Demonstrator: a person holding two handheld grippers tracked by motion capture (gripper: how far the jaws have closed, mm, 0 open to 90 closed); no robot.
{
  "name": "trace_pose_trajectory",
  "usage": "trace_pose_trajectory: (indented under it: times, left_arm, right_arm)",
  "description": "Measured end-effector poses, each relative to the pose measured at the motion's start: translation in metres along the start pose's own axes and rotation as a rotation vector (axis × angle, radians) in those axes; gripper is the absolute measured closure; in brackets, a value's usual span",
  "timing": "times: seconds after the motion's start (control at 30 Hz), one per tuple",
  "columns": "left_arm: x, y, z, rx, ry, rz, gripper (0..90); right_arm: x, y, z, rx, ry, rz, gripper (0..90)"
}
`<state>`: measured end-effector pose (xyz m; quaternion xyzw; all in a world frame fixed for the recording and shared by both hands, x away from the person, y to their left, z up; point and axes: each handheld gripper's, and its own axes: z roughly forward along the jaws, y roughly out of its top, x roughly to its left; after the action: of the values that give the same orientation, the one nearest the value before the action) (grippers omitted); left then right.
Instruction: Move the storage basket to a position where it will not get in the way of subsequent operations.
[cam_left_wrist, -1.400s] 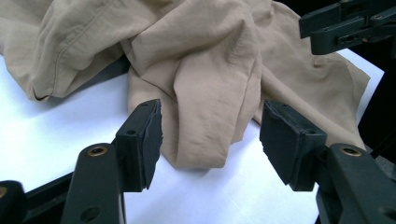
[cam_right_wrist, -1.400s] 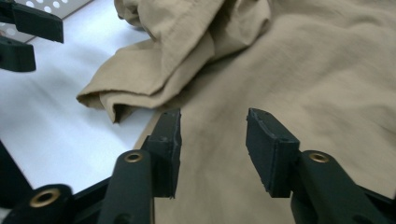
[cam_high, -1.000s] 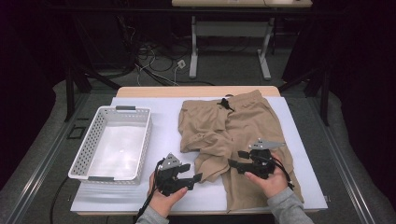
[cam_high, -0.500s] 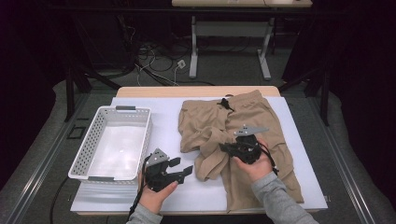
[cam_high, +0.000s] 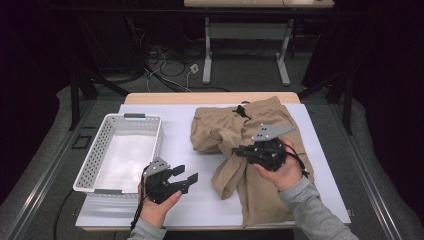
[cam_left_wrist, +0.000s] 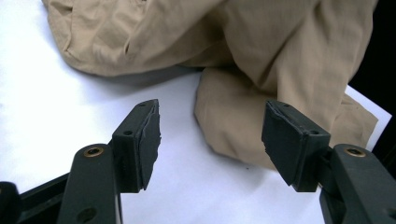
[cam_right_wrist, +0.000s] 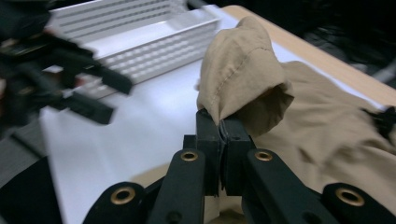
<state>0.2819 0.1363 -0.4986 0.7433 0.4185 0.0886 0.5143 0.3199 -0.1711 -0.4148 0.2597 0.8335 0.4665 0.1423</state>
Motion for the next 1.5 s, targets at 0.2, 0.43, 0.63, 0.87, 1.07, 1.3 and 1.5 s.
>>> trace_pose_trajectory:
  times: [0.2,0.43,0.63,0.87,1.07,1.3,1.5]
  left_arm:
    - [0.002,0.001,-0.007,-0.022,0.018,-0.003,37.4]
    - [0.003,-0.006,-0.008,-0.003,0.02,-0.012,37.4]
    - [-0.002,-0.01,-0.008,0.005,0.011,-0.013,37.1]
    - [-0.007,-0.018,-0.005,0.03,0.008,-0.026,36.3]
    - [-0.009,-0.029,0.001,0.05,0.012,-0.064,35.3]
    - [-0.015,-0.037,0.009,0.084,0.031,-0.061,34.4]
    - [-0.015,-0.049,0.012,0.102,0.049,-0.086,33.3]
  right_arm:
    - [0.03,-0.023,0.029,0.07,0.109,-0.03,87.4]
    - [0.051,-0.066,0.064,0.159,0.184,-0.003,83.3]
    - [0.064,-0.089,0.071,0.171,0.202,0.015,71.2]
    - [0.066,-0.092,0.053,0.12,0.204,0.06,60.6]
    - [0.062,-0.095,0.034,0.092,0.155,0.068,57.9]
    - [0.038,-0.103,0.024,0.056,0.049,0.131,57.2]
    - [0.026,-0.114,0.027,0.07,0.002,0.168,56.3]
